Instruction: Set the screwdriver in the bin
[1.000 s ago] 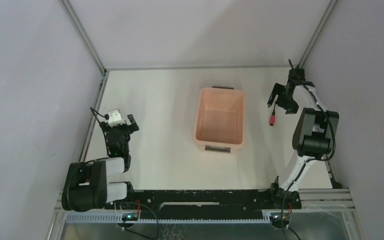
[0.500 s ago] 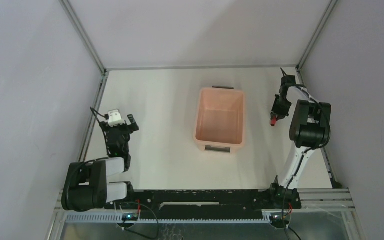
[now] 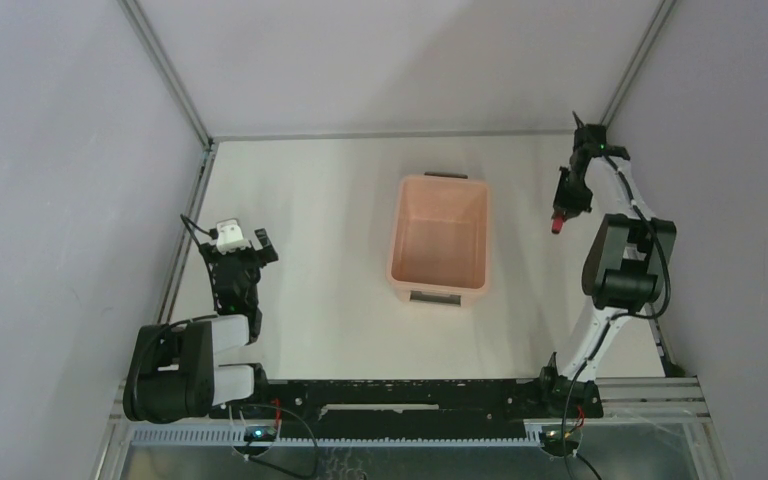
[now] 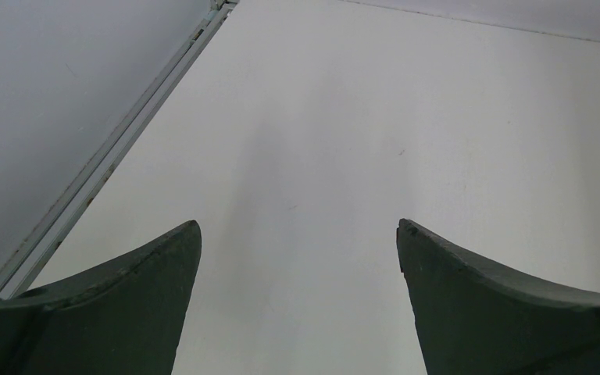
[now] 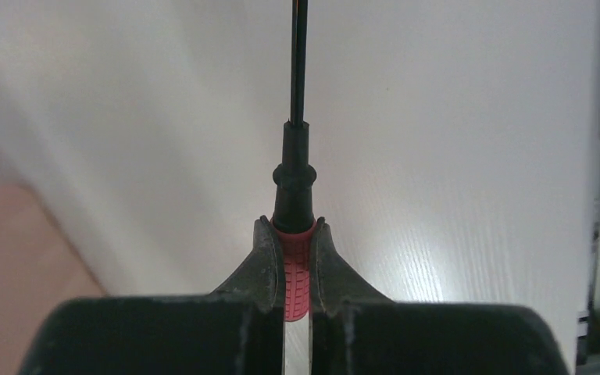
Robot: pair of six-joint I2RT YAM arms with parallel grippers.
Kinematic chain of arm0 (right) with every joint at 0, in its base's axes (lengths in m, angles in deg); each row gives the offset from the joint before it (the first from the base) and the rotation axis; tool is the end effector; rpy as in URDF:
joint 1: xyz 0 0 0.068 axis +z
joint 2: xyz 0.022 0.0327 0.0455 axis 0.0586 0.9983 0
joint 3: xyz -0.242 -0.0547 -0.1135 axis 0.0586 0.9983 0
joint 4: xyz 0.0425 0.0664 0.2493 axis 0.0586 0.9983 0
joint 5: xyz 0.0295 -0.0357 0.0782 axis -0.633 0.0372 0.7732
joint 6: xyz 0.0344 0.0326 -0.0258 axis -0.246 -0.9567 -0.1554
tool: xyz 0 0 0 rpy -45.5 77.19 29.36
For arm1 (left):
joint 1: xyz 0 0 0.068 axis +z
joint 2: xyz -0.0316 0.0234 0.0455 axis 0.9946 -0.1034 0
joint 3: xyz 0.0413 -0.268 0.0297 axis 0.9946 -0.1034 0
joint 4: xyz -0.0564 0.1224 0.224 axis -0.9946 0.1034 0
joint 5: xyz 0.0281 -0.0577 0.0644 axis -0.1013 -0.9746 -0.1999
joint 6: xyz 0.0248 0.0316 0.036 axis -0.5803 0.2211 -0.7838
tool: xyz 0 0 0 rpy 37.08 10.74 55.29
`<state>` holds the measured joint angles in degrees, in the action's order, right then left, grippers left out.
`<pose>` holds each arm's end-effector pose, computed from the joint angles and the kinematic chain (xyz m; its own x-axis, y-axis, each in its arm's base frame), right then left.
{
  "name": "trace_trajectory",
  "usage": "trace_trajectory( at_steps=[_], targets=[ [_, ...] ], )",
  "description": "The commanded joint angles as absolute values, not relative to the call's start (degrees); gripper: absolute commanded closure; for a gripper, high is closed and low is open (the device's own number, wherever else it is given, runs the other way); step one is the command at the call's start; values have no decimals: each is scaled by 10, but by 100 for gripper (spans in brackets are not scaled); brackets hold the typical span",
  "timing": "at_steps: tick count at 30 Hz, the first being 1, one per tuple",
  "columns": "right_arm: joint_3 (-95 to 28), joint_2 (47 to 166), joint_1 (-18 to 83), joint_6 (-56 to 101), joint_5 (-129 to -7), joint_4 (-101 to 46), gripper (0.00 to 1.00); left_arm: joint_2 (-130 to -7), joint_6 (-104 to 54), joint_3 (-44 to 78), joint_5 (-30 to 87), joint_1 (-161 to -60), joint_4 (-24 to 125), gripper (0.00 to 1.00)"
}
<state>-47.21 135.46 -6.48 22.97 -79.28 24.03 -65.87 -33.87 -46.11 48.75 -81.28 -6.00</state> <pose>0.3867 -0.0692 0.2260 -0.9155 0.2700 -0.2982 0.2903 0.9566 -0.0252 0.2121 0.0175 0.1653 -0.0669 -0.0438 -0.9968 -0.2555 0.9665 -0.0253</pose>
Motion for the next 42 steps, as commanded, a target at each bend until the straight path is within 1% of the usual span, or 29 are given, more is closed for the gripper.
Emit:
trace_trajectory(
  at_steps=[1,6,11,13,18,21,27,29,32,36,39,42],
  targets=[
    [-543,1268,-35,259,-792,314,100,-656,-350,-443,493,-814,-76,0],
    [-628,1253,22,233,-774,401,100,-656,-349,-443,493,-814,-76,0],
    [-688,1243,109,187,-746,416,100,-656,-350,-443,493,-814,-76,0],
    [-714,1244,159,170,-744,417,100,-656,-350,-442,493,-814,-76,0],
    [-767,1267,249,118,-747,418,100,-656,-350,-442,493,-814,-76,0],
    [-765,1279,292,91,-775,415,100,-656,-349,-442,493,-815,-76,0],
    [-670,1281,356,15,-839,364,99,-656,-349,-443,493,-815,-76,0],
    [-620,1277,369,-13,-849,329,96,-656,-350,-443,493,-814,-76,0],
    [-539,1273,384,-51,-860,276,94,-656,-350,-443,493,-815,-76,0],
    [-439,1277,387,-85,-862,201,89,-656,-349,-442,493,-815,-76,0],
    [-409,1296,387,-93,-862,172,85,-656,-350,-443,494,-814,-76,0],
    [-383,1314,388,-98,-863,145,85,-656,-349,-443,493,-815,-76,0]
  ],
)
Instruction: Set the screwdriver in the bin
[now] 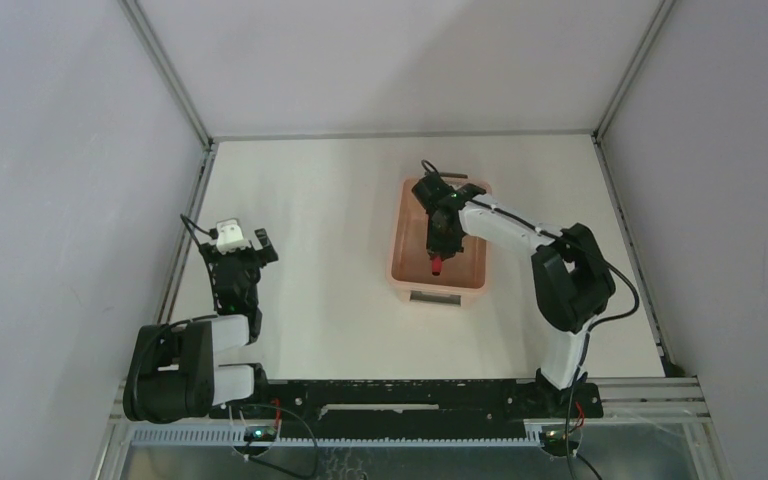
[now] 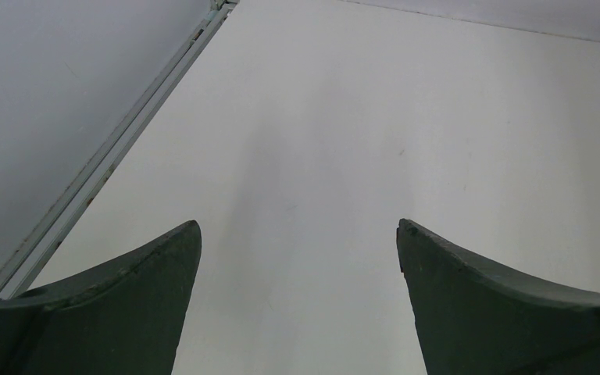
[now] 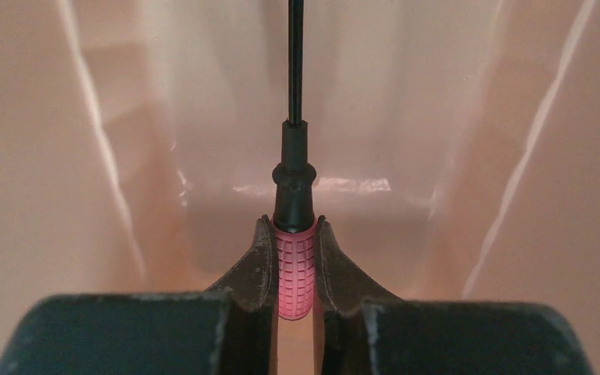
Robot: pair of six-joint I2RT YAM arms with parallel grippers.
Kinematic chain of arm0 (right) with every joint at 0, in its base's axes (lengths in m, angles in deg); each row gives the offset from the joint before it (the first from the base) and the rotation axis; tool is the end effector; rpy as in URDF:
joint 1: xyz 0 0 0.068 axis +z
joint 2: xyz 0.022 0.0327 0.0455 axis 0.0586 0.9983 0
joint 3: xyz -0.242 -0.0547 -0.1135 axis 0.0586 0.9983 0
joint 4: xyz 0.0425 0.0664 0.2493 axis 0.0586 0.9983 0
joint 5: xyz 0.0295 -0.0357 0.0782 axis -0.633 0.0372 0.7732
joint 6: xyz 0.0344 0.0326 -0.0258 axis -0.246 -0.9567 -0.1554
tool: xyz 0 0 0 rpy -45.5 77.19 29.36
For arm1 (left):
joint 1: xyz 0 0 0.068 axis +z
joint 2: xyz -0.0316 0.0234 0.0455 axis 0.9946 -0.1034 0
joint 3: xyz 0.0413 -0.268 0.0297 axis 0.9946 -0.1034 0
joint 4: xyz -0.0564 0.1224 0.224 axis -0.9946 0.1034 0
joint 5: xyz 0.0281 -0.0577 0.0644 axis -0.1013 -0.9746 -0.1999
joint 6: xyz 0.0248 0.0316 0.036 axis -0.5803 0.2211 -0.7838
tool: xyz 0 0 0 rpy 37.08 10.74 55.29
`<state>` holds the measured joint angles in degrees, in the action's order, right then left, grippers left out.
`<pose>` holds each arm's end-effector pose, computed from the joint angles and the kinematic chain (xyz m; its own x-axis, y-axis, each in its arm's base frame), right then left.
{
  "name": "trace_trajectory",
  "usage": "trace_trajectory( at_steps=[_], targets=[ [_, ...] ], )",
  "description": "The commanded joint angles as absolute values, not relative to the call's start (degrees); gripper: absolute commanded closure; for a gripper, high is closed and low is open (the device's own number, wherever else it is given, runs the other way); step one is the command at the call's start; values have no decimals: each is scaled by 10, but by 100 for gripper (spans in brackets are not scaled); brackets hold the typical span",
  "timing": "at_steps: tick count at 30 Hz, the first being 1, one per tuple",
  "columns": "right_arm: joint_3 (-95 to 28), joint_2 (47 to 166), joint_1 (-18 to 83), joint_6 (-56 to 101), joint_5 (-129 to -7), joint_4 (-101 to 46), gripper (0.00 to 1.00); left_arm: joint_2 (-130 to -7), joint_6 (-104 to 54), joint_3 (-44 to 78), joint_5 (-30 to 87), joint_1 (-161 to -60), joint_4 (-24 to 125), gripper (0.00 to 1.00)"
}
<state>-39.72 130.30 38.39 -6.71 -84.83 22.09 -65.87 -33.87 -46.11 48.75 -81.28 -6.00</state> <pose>0.3044 0.2066 0.2231 -0.9461 0.0454 -0.3206 0.0319 0.9984 0.0473 0.2121 0.0175 0.1653 -0.0669 -0.0438 -0.9968 -0.2555 0.9665 -0.0253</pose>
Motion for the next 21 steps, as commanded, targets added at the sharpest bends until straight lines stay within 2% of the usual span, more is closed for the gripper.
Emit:
trace_trajectory(
  at_steps=[1,5,9,12,13,14,15,21],
  targets=[
    [-377,1322,388,-101,-863,140,85,-656,-350,-442,493,-815,-76,0],
    [-361,1344,390,-113,-856,127,79,-656,-350,-442,493,-815,-76,0],
    [-360,1340,397,-126,-868,122,51,-656,-350,-443,493,-815,-76,0],
    [-361,1313,399,-119,-865,122,45,-656,-349,-442,493,-815,-76,0],
    [-361,1300,399,-117,-866,124,37,-656,-349,-442,493,-815,-76,0],
    [-363,1287,400,-114,-867,127,17,-656,-349,-443,493,-815,-76,0],
    [-367,1273,399,-110,-873,133,3,-656,-350,-442,493,-814,-76,0],
    [-430,1197,399,-56,-904,181,0,-656,-350,-443,493,-815,-76,0]
  ],
)
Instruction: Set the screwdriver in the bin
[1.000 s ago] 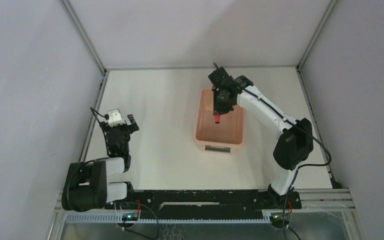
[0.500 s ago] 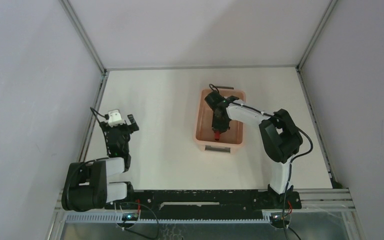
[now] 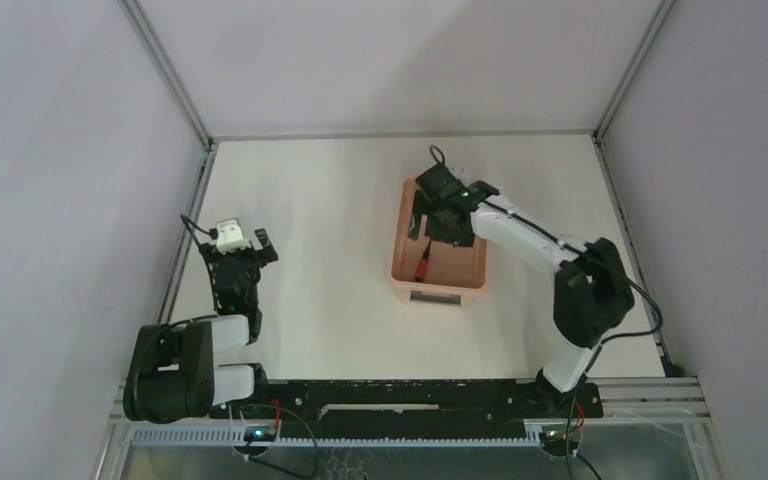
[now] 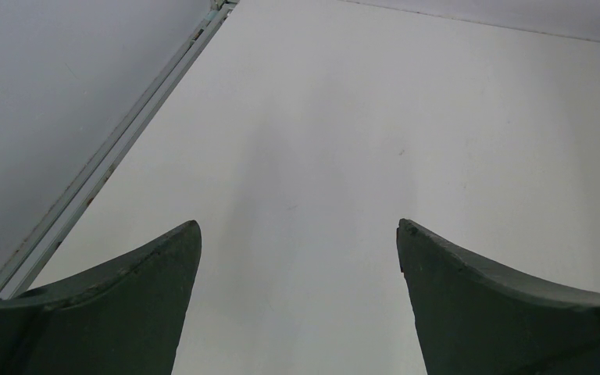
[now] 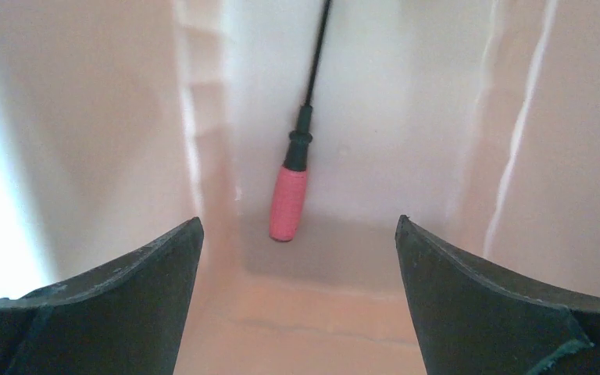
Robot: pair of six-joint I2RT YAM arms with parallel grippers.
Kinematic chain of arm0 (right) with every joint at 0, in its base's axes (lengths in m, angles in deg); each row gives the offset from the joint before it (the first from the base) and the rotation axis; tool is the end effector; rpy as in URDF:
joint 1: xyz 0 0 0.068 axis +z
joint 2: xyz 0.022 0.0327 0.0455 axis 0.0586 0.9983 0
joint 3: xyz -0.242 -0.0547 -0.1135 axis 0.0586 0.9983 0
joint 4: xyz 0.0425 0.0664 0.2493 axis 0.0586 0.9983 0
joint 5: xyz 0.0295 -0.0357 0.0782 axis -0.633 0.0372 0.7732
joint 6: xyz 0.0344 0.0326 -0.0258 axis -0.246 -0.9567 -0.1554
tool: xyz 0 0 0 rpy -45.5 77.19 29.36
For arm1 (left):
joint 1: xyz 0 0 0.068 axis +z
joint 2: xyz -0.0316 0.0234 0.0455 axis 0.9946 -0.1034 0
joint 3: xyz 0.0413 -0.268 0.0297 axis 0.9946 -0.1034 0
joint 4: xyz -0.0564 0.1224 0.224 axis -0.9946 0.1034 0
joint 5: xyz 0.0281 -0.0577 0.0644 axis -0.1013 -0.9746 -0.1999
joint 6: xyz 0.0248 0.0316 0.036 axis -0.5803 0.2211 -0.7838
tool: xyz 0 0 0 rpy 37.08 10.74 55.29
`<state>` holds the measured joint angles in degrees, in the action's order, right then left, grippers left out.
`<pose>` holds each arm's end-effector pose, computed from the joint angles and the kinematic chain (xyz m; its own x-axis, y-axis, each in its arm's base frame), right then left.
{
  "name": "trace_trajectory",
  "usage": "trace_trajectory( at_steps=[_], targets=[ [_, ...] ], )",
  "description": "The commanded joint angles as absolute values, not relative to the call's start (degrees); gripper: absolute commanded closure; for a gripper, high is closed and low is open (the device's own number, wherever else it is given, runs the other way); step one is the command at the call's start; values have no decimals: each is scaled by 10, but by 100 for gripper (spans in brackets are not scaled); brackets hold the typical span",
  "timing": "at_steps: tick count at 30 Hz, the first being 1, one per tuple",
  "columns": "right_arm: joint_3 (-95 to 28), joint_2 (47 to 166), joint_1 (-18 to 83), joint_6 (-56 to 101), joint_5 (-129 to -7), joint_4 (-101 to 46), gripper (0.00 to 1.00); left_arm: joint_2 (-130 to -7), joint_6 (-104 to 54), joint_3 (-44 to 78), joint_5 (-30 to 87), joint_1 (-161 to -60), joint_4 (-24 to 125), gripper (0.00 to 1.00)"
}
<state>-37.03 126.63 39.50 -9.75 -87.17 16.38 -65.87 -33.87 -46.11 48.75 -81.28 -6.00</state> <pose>0.2980 0.2090 0.2357 -0.9002 0.1070 -0.4221 0.0665 0.9918 0.1094 0.2121 0.0175 0.1653 -0.0669 -0.0438 -0.9968 -0.2555 0.9665 -0.0253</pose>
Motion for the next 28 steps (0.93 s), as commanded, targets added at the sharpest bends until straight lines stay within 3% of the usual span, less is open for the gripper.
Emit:
trace_trajectory(
  at_steps=[1,9,21,28],
  targets=[
    [-443,1188,398,-45,-907,189,0,-656,-350,-442,494,-814,-76,0],
    [-457,1103,313,42,-913,213,0,-656,-350,-443,493,-815,-76,0],
    [-346,975,11,151,-832,180,0,-656,-349,-442,493,-815,-76,0],
    [-315,920,-33,146,-803,147,0,-656,-350,-443,493,-815,-76,0]
  ],
)
